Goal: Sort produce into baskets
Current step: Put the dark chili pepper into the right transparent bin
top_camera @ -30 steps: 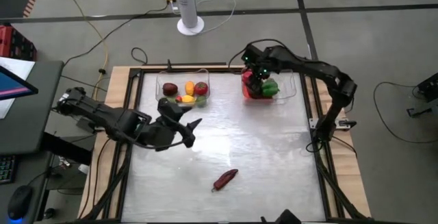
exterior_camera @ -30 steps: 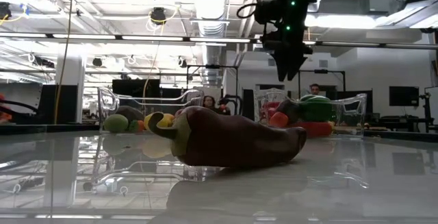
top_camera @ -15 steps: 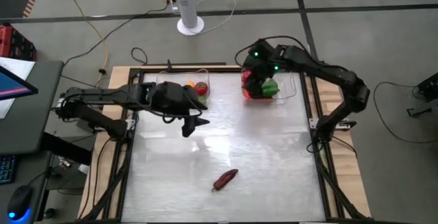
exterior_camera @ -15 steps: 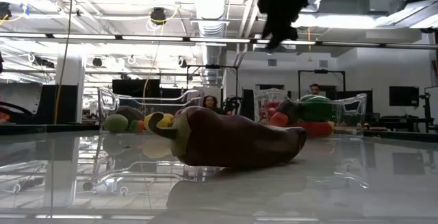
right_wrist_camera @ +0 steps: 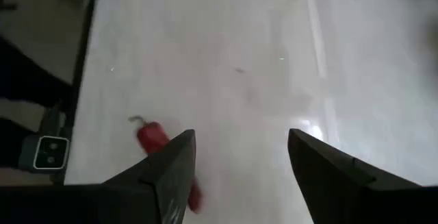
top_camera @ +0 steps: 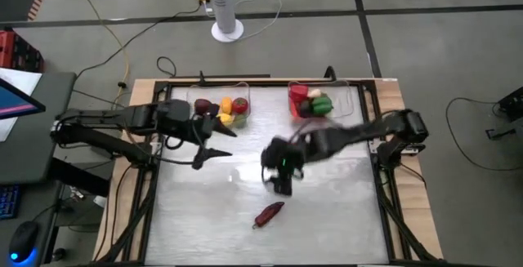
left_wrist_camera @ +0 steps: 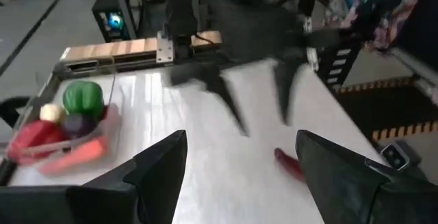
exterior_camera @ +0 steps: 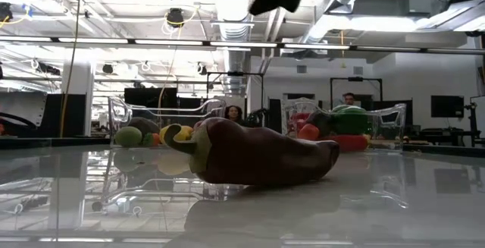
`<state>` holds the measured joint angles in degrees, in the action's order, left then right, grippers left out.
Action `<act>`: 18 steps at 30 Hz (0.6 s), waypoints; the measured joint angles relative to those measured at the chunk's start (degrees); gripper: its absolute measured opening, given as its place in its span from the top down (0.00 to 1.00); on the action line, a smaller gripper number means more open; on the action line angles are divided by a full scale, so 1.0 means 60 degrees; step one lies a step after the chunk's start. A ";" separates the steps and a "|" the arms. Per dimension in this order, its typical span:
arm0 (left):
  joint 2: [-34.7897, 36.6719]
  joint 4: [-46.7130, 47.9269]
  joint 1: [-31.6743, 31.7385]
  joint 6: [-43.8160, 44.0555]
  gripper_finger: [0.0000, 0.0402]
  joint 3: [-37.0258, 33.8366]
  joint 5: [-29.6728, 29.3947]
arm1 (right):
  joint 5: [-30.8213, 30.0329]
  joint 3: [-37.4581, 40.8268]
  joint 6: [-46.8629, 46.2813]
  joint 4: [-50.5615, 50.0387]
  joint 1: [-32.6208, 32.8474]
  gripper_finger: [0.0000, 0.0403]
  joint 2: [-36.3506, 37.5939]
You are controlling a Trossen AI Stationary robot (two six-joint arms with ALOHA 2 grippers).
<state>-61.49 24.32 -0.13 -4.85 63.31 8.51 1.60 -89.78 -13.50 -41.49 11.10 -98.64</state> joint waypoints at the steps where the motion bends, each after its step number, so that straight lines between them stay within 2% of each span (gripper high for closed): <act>1: 0.0252 -0.0136 0.0014 0.0163 0.35 -0.0298 0.0013 | -0.0140 0.0000 -0.0001 0.0284 0.0306 0.35 -0.0230; 6: 0.1329 -0.0339 0.0033 0.0942 0.35 -0.1498 -0.0130 | -0.0142 -0.0026 -0.0997 0.1371 0.1164 0.35 -0.1336; 10: 0.1808 -0.0538 0.0039 0.1400 0.35 -0.1957 -0.0355 | 0.1282 -0.0412 -0.1712 0.1326 0.1306 0.35 -0.2292; 13: 0.1866 -0.0615 0.0040 0.1268 0.35 -0.2165 -0.0533 | 0.1716 -0.0880 -0.1654 0.1319 0.1391 0.35 -0.2869; 18: 0.1709 -0.0766 0.0037 0.1826 0.35 -0.2179 -0.0638 | 0.1312 -0.1594 -0.0504 0.0856 0.1546 0.35 -0.3498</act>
<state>-51.23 19.72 0.10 6.11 50.24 4.68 9.47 -99.34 -16.52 -36.35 20.38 -119.63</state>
